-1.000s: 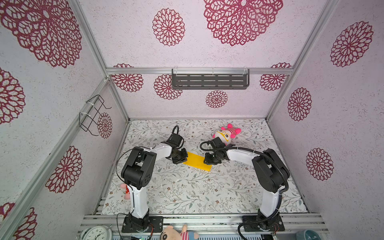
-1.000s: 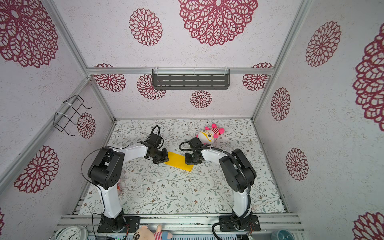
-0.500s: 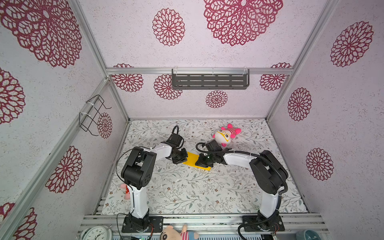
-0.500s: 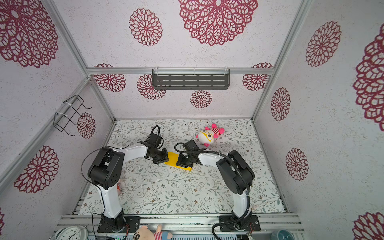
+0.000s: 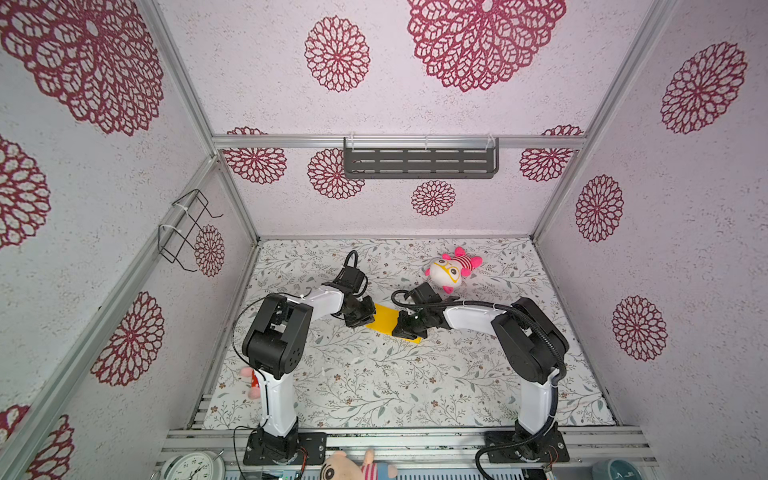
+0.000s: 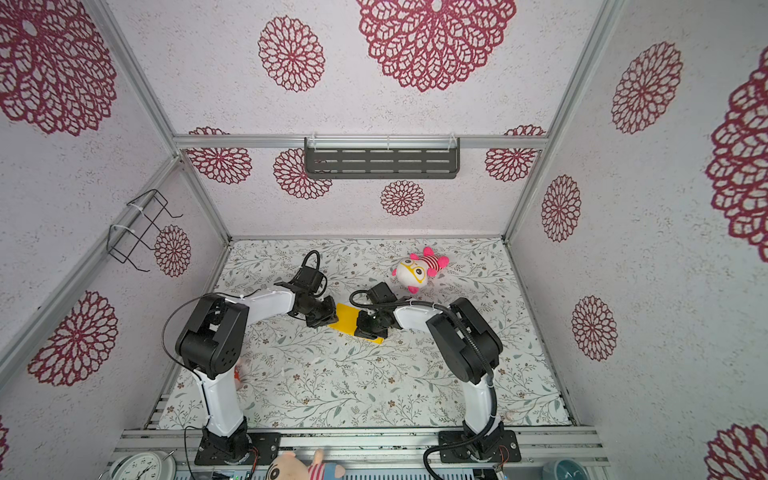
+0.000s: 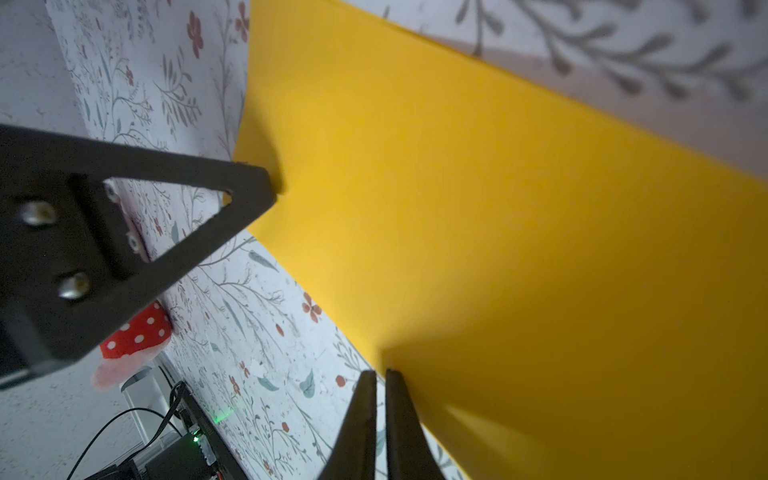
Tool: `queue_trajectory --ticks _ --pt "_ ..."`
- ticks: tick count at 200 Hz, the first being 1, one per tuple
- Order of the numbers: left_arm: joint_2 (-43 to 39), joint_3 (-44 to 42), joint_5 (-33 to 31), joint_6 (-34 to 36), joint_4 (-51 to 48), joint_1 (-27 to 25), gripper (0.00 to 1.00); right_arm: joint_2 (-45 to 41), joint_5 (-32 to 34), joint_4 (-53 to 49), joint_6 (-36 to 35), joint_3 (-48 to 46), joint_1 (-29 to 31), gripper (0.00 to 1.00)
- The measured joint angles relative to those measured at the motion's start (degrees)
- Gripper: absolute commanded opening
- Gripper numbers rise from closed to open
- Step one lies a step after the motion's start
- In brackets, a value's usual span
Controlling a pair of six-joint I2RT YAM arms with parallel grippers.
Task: Fold a paper plane with a square sheet of paper (pick it up from the middle)
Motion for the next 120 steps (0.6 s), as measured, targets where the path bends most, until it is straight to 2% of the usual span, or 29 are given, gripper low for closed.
queue_trajectory --ticks 69,120 --pt "-3.8 -1.9 5.3 0.0 2.4 -1.4 0.12 0.3 0.0 -0.3 -0.4 0.1 0.0 0.11" --pt "-4.0 -4.2 5.7 0.0 2.8 -3.0 0.09 0.5 0.0 -0.9 -0.9 0.6 0.0 0.11"
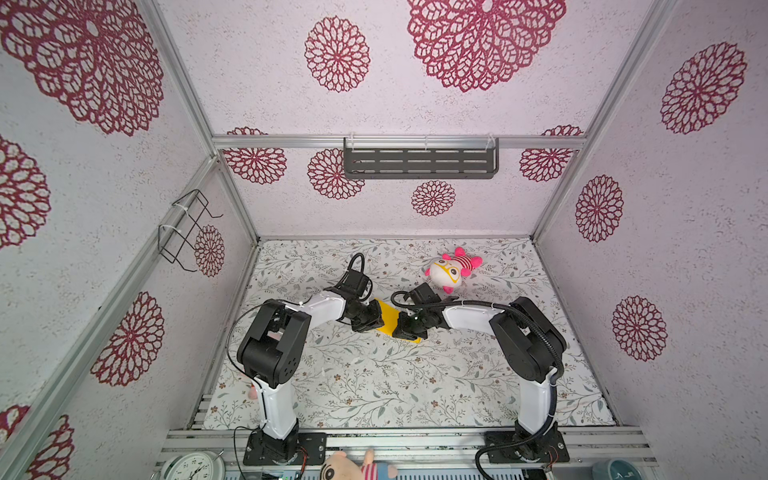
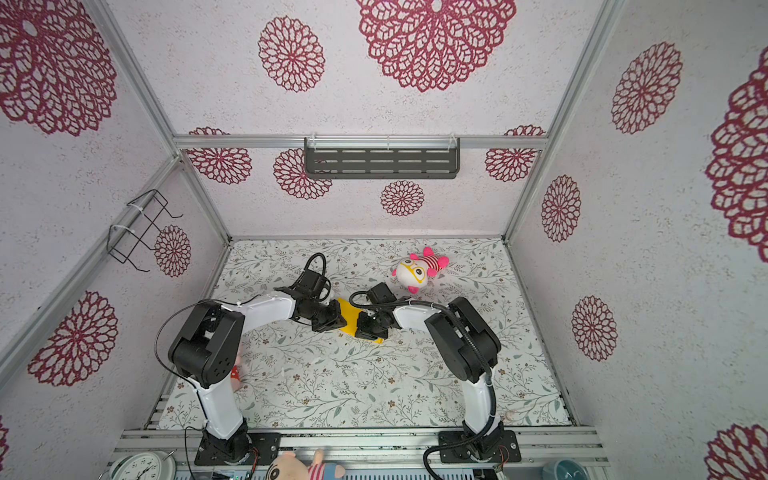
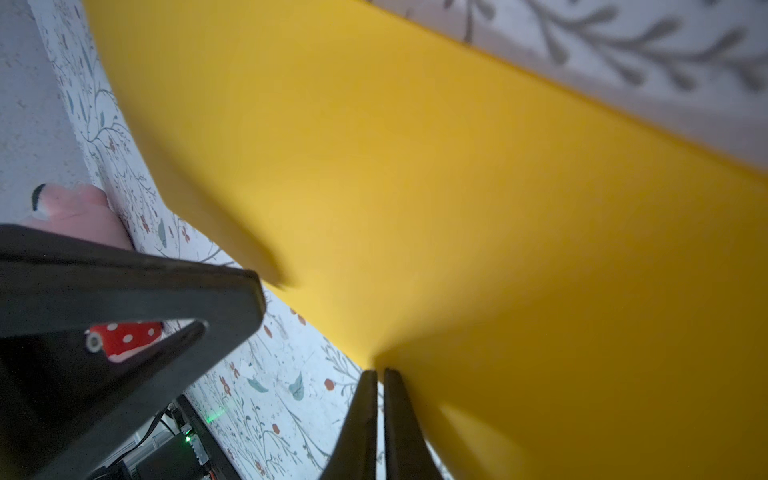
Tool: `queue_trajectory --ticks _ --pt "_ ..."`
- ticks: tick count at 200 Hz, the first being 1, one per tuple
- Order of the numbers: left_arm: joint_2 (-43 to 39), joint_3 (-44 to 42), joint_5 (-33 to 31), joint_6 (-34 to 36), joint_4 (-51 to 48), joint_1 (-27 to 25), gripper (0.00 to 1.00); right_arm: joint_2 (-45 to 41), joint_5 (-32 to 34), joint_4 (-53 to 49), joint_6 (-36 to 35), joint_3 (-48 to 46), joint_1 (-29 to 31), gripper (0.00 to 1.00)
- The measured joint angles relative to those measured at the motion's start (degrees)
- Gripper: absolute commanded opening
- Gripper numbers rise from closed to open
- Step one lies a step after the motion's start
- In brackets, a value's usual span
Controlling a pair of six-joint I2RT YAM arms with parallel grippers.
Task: Fold a paper plane with a square sheet of paper (pick it up from the middle)
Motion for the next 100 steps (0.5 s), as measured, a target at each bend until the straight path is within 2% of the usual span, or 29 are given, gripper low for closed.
queue_trajectory --ticks 100 --pt "1.9 0.2 -4.1 0.7 -2.3 -0.2 0.05 0.0 0.2 -0.2 -0.9 0.1 0.0 0.11"
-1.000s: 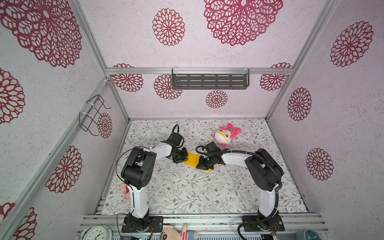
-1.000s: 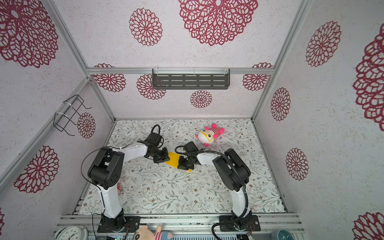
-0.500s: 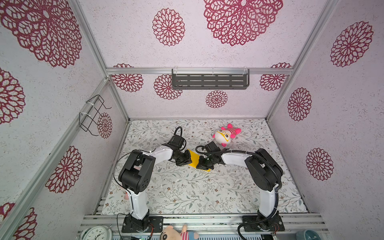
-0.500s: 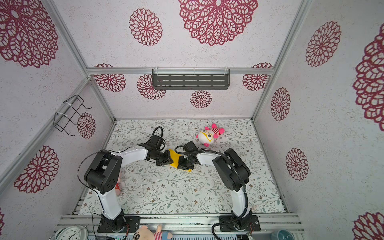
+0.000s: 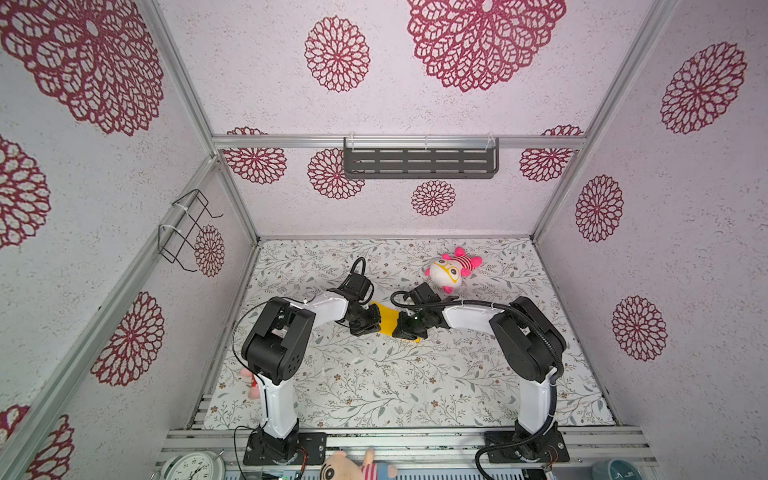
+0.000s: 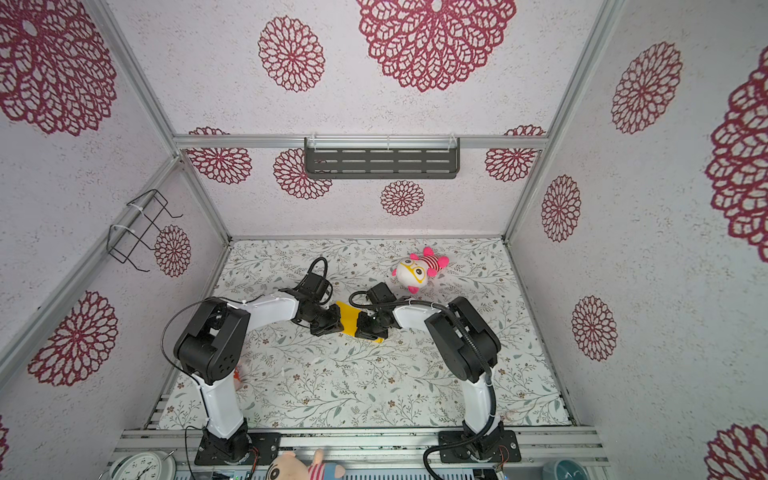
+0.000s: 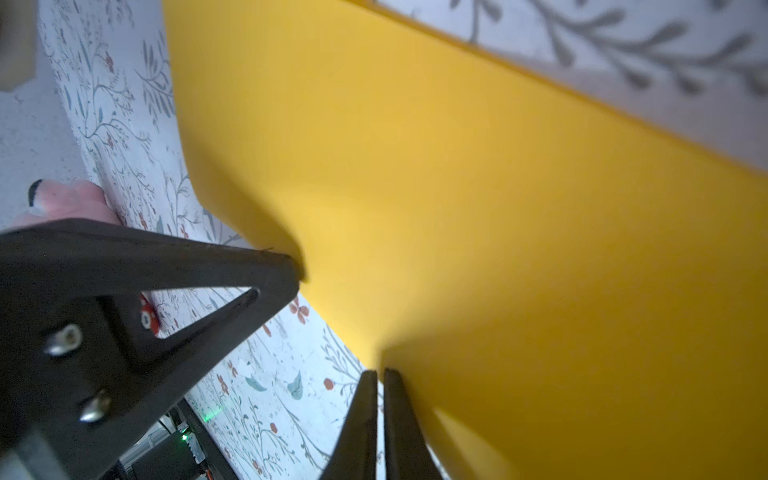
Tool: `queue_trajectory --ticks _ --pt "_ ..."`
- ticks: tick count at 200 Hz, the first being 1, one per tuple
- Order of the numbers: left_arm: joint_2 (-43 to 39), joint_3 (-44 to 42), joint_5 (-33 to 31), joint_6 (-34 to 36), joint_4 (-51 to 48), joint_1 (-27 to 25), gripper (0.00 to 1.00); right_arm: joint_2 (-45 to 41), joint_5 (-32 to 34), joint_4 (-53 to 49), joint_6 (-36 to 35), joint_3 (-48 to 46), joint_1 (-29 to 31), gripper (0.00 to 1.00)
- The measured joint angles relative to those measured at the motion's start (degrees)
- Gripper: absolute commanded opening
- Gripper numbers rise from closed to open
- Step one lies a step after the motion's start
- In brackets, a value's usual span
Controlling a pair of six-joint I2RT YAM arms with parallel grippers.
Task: Fold a paper plane with a square sheet of paper (pick it up from the middle)
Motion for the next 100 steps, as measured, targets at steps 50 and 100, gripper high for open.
queue_trajectory --ticks 50,100 --pt "0.0 0.2 -1.3 0.2 -0.5 0.0 0.04 -0.5 0.6 -0.2 -0.4 -0.5 -0.1 0.11" --pt "0.7 1.0 -1.2 0.6 -1.3 0.0 0.04 -4.4 1.4 -1.7 -0.5 -5.1 -0.8 0.12"
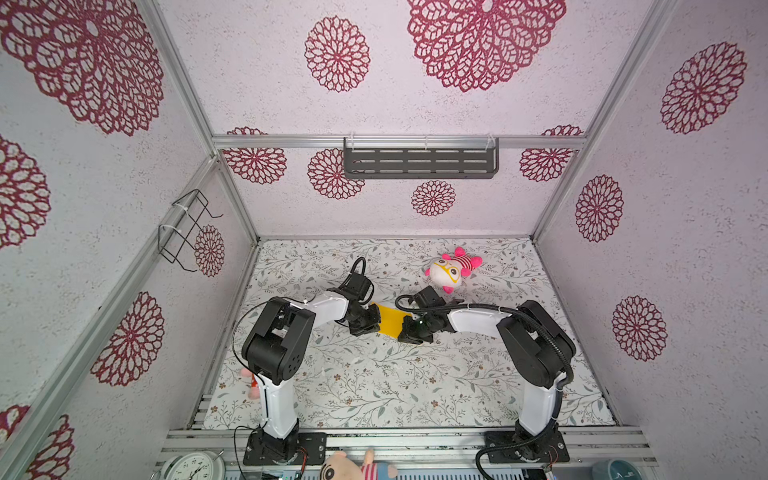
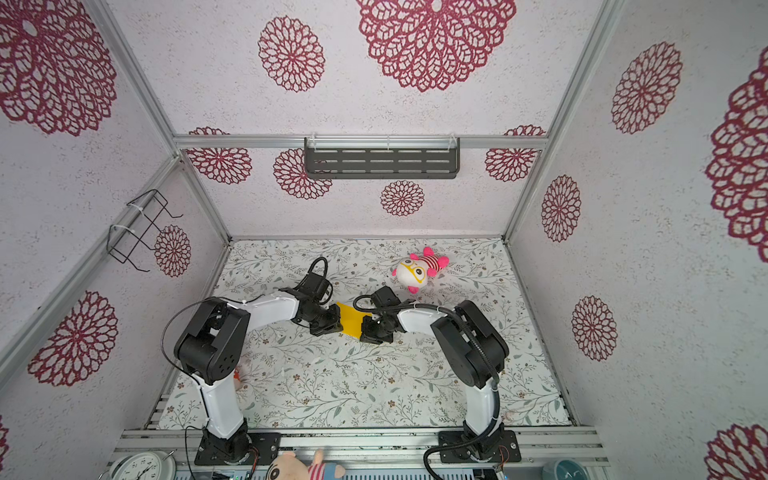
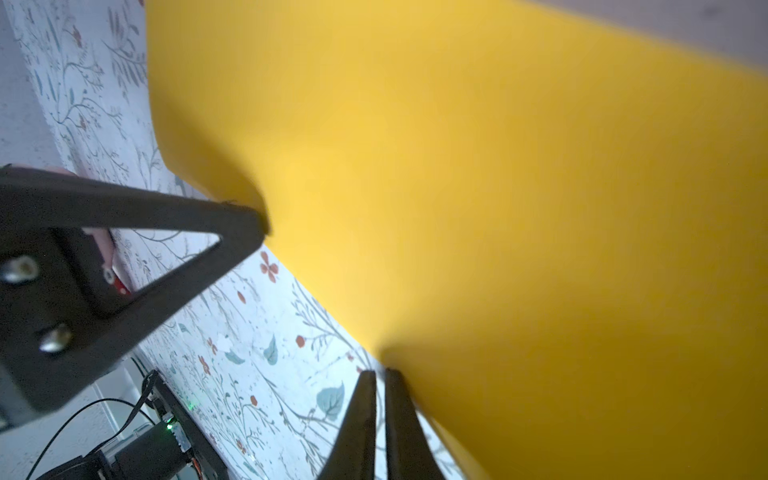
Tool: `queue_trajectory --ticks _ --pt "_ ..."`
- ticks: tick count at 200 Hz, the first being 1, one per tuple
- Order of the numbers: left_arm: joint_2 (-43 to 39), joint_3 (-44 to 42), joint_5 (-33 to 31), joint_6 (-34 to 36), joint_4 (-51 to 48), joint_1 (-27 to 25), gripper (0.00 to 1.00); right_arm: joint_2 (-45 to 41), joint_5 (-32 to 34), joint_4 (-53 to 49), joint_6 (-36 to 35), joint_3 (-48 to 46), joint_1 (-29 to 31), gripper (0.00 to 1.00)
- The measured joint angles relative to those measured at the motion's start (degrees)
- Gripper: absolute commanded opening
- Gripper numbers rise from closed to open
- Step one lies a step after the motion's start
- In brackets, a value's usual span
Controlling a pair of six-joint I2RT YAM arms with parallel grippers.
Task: Fold a paper plane with a square sheet of paper (pick it up from the middle)
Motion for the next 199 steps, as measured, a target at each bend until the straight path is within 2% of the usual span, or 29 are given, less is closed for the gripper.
queue_trajectory --ticks 99,147,199 --pt "0.9 1.2 0.6 0.3 -0.8 0.0 0.04 -4.0 0.2 1.7 0.0 -4.4 -0.9 0.15" --pt "0.9 1.2 0.6 0.3 -0.9 0.0 0.04 -3.7 0.0 4.5 0.0 -2.4 -0.9 0.15" --pt "0.9 1.2 0.7 0.3 -0.9 0.0 0.04 -0.4 2.3 2.9 -0.2 0.6 -1.0 0.15"
